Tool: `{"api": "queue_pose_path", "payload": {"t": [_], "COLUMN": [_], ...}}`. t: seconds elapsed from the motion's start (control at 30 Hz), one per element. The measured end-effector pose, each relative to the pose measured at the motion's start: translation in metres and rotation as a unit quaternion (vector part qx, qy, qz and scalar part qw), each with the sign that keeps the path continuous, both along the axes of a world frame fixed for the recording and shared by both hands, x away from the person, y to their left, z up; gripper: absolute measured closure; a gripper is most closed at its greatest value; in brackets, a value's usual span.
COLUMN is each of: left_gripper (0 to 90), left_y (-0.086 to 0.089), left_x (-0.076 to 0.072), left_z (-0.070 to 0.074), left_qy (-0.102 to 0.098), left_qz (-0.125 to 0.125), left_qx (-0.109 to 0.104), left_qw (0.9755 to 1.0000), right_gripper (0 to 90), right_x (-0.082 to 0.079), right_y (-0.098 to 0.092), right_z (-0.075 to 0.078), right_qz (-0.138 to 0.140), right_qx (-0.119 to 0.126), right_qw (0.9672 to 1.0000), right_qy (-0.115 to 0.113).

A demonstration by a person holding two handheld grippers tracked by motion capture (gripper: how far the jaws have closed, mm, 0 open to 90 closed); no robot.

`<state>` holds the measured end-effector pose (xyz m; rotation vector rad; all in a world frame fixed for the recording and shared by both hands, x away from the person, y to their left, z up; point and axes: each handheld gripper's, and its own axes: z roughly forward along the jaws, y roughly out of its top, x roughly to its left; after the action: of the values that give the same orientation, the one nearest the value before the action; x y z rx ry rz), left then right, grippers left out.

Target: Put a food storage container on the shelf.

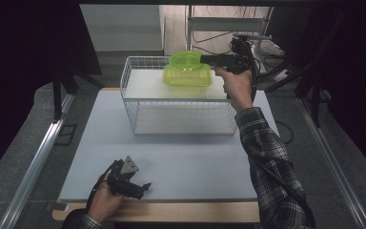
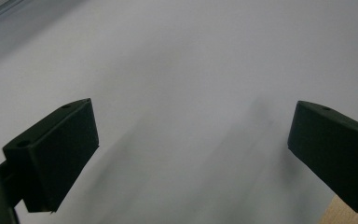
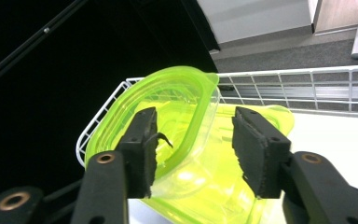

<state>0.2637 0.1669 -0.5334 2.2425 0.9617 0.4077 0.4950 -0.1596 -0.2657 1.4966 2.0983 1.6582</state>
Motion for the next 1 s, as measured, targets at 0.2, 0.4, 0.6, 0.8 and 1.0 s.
{"api": "queue_pose_path", "payload": {"t": [0.2, 0.4, 0.6, 0.8, 1.0], "left_gripper": [1.5, 1.5, 1.4, 1.4, 1.4], "left_y": [0.0, 0.0, 0.0, 0.0, 0.0], "left_x": [0.0, 0.0, 0.0, 0.0, 0.0], "left_z": [0.0, 0.0, 0.0, 0.0, 0.0], "left_qy": [0.001, 0.003, 0.002, 0.002, 0.003], "left_qz": [0.0, 0.001, 0.0, 0.0, -0.001], "left_qx": [-0.002, -0.003, -0.001, -0.001, 0.001], "left_qw": [1.0, 1.0, 1.0, 1.0, 1.0], "right_gripper": [42.3, 37.7, 32.9, 27.9, 21.8], "right_x": [-0.006, -0.015, -0.025, -0.036, -0.048], "right_y": [-0.003, -0.003, -0.004, -0.007, -0.008], "right_z": [-0.002, -0.004, -0.006, -0.013, -0.024], "right_qz": [0.02, 0.036, 0.051, 0.064, 0.077], "right_qx": [-0.004, -0.014, -0.021, -0.032, -0.056], "right_qw": [0.9998, 0.9992, 0.9982, 0.9969, 0.9945], "right_qy": [-0.003, -0.014, -0.023, -0.033, -0.044]}}
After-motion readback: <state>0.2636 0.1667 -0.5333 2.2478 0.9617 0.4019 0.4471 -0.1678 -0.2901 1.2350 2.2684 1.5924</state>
